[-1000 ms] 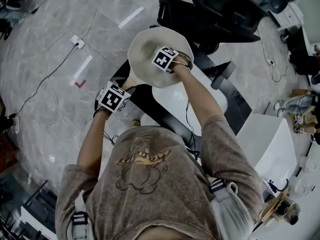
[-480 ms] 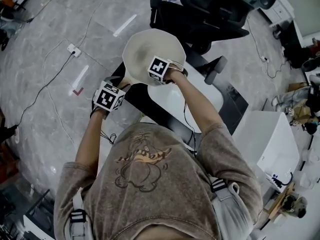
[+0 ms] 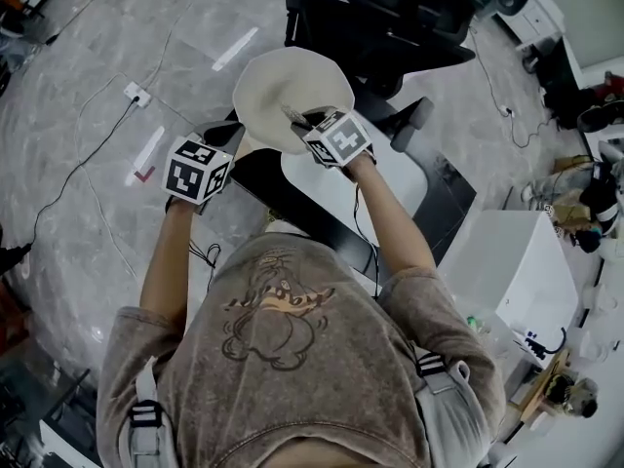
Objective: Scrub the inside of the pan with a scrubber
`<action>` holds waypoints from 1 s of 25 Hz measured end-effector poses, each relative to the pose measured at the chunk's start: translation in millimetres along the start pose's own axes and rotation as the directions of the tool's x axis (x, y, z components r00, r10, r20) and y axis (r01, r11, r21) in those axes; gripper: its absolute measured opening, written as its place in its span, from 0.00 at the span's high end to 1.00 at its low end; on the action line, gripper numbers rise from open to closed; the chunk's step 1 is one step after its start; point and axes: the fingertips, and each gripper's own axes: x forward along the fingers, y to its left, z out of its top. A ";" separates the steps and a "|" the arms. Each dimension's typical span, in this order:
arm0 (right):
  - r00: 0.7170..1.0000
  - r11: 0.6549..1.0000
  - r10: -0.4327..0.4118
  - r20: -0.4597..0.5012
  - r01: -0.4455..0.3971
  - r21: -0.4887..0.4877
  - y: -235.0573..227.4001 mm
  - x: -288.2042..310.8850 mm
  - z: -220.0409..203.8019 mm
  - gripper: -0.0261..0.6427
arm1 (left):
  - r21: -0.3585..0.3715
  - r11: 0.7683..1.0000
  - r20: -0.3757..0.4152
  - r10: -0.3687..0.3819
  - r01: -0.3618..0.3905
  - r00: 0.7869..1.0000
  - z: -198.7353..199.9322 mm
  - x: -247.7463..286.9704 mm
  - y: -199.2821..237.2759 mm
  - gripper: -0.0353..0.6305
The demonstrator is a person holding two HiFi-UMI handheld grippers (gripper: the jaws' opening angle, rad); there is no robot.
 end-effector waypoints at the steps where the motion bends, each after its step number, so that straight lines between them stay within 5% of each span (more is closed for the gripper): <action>1: 0.998 1.000 -0.012 0.059 0.010 0.022 3.2 -9.9 5.5 0.84 | 0.005 1.000 0.020 -0.002 0.002 1.000 6.6 -2.6 -4.0 0.92; 4: 0.967 0.993 -0.077 0.242 0.053 0.105 12.0 -43.1 21.0 0.84 | 0.022 1.000 0.086 -0.007 0.006 0.996 24.2 -11.1 -16.0 0.92; 7: 0.905 0.980 -0.166 0.393 0.106 0.170 21.6 -77.3 31.3 0.84 | 0.046 0.998 0.150 -0.038 0.031 0.988 35.8 -18.7 -31.4 0.92; 16: 0.708 0.942 -0.323 0.628 0.182 0.281 46.8 -120.8 30.3 0.84 | 0.034 0.999 0.362 -0.026 0.015 0.932 45.0 -32.0 -51.4 0.92; 25: 0.655 0.925 -0.374 0.657 0.207 0.320 57.2 -127.2 28.3 0.84 | 0.034 0.999 0.409 0.023 -0.041 0.912 34.9 -30.5 -60.2 0.92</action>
